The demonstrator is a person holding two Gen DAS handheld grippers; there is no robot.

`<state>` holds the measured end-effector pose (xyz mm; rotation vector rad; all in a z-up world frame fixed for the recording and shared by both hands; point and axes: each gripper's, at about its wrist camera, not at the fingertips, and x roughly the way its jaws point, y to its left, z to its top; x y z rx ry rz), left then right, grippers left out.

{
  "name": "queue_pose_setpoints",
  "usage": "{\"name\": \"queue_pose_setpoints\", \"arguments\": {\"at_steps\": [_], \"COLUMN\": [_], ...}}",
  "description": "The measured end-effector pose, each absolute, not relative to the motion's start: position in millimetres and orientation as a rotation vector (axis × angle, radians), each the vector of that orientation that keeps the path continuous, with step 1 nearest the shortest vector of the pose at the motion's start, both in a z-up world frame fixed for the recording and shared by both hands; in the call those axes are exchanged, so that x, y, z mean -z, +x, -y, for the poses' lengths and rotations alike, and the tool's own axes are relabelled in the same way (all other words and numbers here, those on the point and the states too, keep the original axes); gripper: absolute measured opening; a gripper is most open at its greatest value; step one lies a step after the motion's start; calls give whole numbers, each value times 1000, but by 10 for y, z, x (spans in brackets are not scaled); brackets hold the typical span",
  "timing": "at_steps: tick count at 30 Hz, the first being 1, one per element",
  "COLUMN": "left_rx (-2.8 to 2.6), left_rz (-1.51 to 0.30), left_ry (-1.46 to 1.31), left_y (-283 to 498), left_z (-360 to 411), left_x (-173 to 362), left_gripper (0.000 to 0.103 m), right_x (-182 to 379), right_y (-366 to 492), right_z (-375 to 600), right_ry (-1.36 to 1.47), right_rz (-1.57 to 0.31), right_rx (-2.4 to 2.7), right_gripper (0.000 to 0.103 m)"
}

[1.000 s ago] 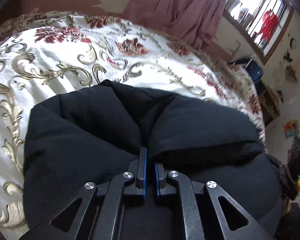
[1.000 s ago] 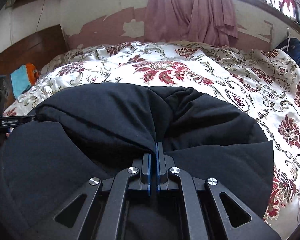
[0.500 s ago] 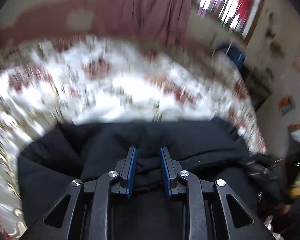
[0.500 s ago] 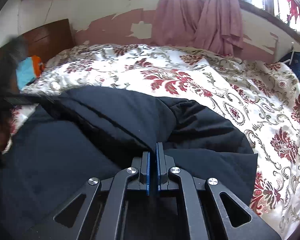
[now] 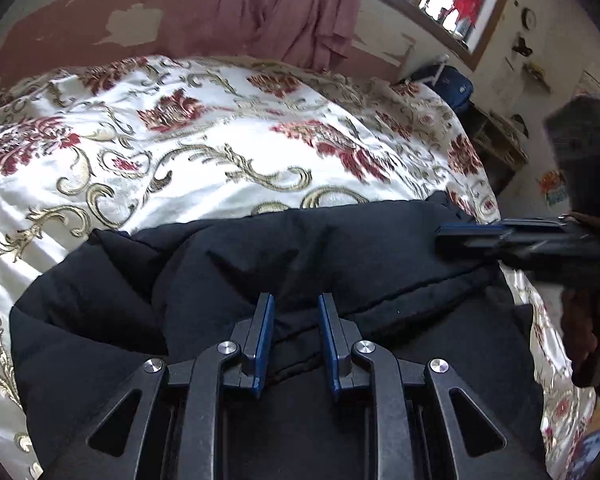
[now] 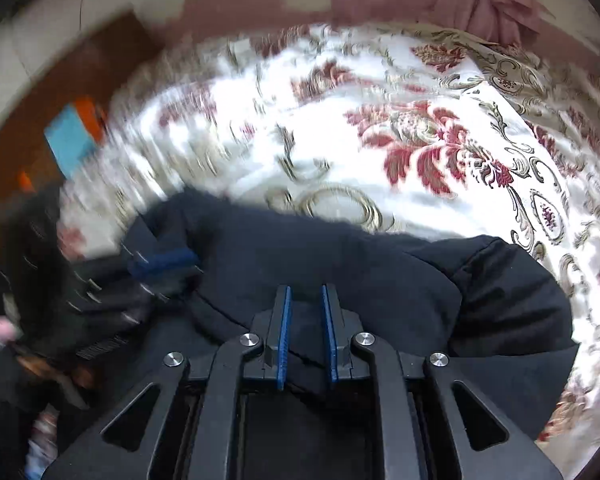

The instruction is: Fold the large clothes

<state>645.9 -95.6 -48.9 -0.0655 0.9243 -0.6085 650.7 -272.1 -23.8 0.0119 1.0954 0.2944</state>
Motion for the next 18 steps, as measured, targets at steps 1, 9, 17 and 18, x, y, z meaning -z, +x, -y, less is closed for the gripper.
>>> {"name": "queue_pose_setpoints", "arguments": {"at_steps": [1, 9, 17, 18], "left_rx": [619, 603, 574, 617], "left_rz": [-932, -1033, -957, -924], "left_ry": [-51, 0, -39, -96], "left_y": [6460, 6608, 6460, 6406], "left_z": [958, 1059, 1017, 958], "left_x": [513, 778, 670, 585], "left_gripper": [21, 18, 13, 13], "right_x": [266, 728, 567, 509], "right_y": [6493, 6517, 6295, 6244], "right_z": [2687, 2654, 2687, 2746], "right_ry": [-22, -76, -85, -72], "right_rz": [-1105, -1134, -982, -978], "right_rx": [-301, -318, -292, -298], "right_gripper": [14, 12, 11, 11]}}
